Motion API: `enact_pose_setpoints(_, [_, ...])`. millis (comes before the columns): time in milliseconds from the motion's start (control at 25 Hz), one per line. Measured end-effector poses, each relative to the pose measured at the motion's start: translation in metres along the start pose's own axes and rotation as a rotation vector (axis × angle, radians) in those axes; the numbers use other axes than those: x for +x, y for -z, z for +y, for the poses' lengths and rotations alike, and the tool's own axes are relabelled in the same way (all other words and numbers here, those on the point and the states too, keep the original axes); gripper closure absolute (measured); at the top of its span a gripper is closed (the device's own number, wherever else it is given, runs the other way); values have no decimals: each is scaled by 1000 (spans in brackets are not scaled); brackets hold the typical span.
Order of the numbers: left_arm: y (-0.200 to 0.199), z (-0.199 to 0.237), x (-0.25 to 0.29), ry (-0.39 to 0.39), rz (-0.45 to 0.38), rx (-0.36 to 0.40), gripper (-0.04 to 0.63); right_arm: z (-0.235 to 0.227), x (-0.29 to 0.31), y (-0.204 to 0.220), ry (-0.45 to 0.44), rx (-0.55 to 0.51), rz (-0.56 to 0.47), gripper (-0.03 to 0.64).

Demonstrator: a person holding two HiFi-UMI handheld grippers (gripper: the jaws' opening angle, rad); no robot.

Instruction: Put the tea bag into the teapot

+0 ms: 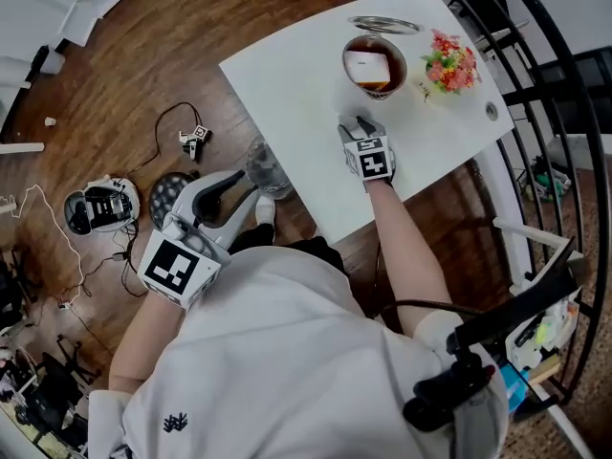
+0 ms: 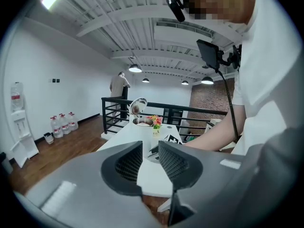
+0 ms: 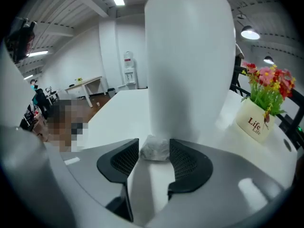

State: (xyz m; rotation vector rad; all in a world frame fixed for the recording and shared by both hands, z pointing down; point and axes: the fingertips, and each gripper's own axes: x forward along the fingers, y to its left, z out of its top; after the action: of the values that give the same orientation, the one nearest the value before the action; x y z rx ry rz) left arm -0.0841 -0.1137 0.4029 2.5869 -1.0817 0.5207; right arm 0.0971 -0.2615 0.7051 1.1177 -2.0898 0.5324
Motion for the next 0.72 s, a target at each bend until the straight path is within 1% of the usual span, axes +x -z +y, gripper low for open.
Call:
enact_pose_setpoints(120, [3,10,-10,-17,-4,-1,515,1,6,0,29,-5,13,430])
enact_pose_setpoints(280, [7,18,-17,-29,3,-16,515,-1,8,4,61,-15,24,471])
enact_pose_setpoints(600, [9,17,-18,-15,1,-10,515,-1,0,-1,77,-8,3,551])
enact_pose_setpoints(720, [9,15,-17,-9,-5,-10,515,-4,-11,0,80,-17,3,557])
